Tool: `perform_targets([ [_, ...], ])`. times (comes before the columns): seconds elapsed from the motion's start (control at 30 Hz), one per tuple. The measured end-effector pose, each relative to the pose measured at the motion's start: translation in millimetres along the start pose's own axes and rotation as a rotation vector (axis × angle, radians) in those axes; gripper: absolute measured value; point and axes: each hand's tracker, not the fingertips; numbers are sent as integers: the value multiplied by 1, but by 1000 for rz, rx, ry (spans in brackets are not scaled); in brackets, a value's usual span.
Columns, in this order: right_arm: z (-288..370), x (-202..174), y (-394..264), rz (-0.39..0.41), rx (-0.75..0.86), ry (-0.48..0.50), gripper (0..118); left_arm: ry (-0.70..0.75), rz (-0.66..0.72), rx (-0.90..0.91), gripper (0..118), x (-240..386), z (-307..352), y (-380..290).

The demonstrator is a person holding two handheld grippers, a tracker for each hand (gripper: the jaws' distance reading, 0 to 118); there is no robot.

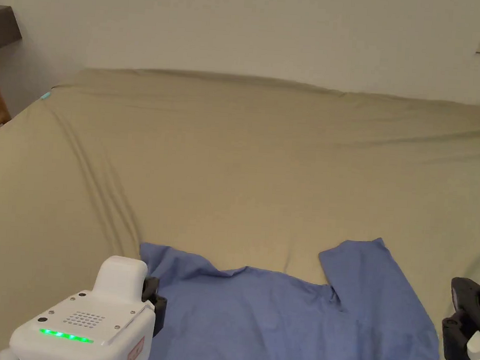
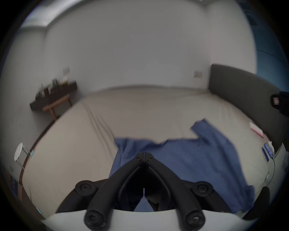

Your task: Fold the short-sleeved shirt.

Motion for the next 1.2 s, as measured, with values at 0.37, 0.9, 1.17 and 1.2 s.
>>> perform_targets([
  [0.37, -47, 32, -55, -19, -183, -77, 0, 119, -10, -136, 116, -60, -182, 50],
  [0.9, -51, 30, -52, -48, -216, -44, 0, 87, -139, -190, 2, -31, -188, 39],
  [1.17, -78, 56, -39, -96, -195, 9, 0, 73, -145, 81, 2, -30, -95, 61],
  [1.2, -88, 60, -40, -105, -219, 28, 0, 78, -150, 113, 2, -30, -84, 62],
])
